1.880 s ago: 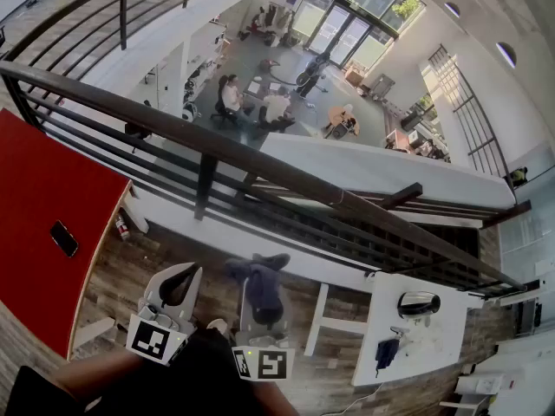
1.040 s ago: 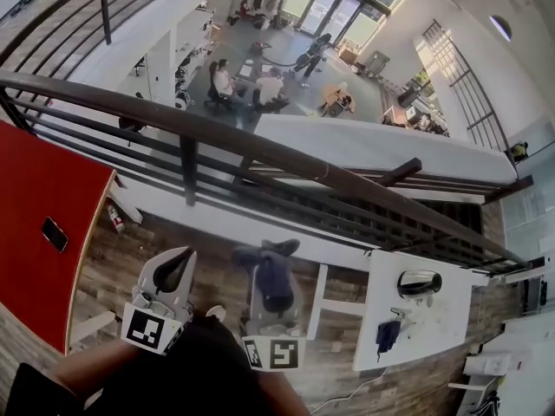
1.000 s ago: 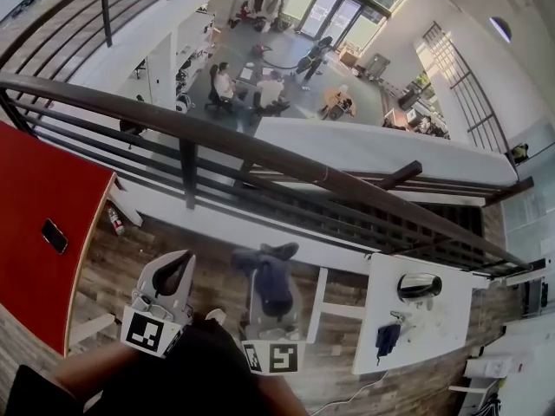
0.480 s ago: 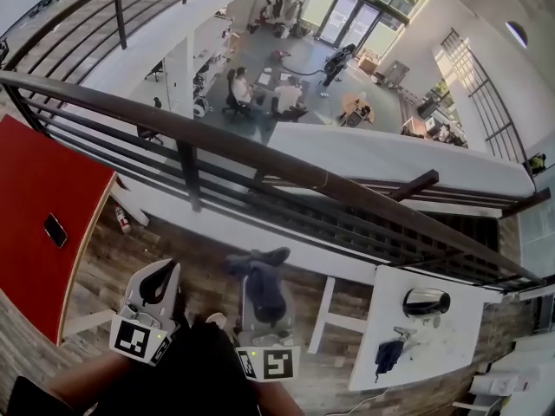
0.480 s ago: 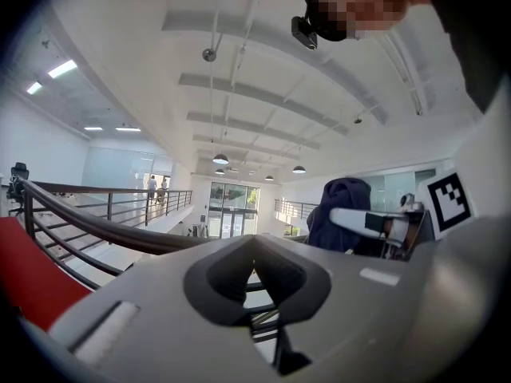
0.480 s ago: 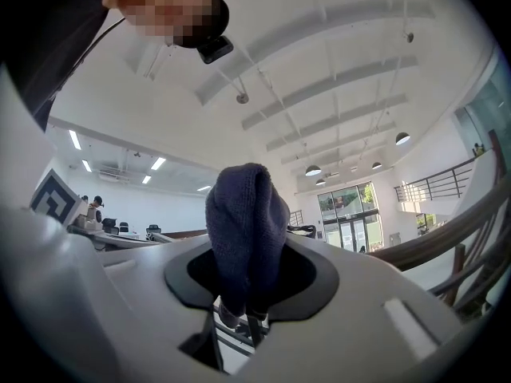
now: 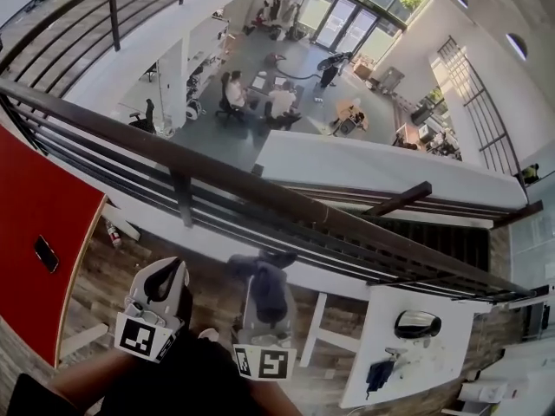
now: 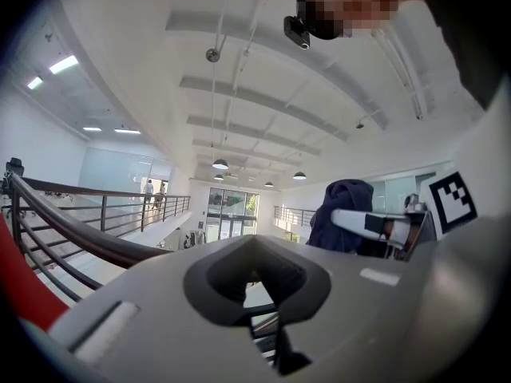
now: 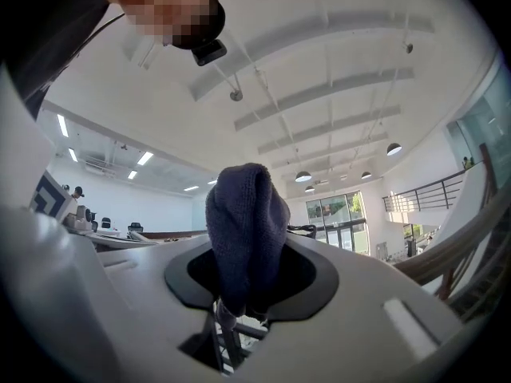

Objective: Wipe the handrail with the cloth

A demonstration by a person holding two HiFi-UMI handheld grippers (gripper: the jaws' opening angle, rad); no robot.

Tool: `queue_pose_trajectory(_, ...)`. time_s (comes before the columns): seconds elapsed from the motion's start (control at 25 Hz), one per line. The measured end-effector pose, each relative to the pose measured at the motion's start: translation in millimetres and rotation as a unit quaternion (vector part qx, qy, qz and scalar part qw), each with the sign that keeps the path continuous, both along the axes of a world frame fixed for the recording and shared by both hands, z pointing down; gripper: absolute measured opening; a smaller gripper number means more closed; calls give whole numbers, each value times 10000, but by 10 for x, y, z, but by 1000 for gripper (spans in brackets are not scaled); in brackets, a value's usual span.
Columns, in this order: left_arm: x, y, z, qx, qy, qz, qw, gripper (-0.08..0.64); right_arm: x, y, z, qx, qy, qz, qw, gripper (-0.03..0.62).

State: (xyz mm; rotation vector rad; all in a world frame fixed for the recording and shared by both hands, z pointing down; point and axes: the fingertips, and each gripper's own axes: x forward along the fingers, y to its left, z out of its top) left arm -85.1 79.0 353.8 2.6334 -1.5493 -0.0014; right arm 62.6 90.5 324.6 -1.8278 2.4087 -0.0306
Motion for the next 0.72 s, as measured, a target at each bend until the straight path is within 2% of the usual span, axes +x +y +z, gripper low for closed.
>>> queue_pose_trajectory(0.24,-134,-509,-24,-24,157,-28,9999,0,-275,-525,-160,263,148,-184,9994,118)
queue_pose_trajectory(0.36,-177,-691,-54,43,252,3,9997,0,-434,-779,-123,134,124,-385,9991,118)
queue_pose_trajectory(0.52,-312,-848,104,-228,176,-15,9996,0,-616,-1108,33,-43,113,-521,9986,118)
queue_pose_trajectory(0.72,-388,-1071,144,-216,223,-93,9995,0,-810,-1568,223,-199,141,-782,9966,118)
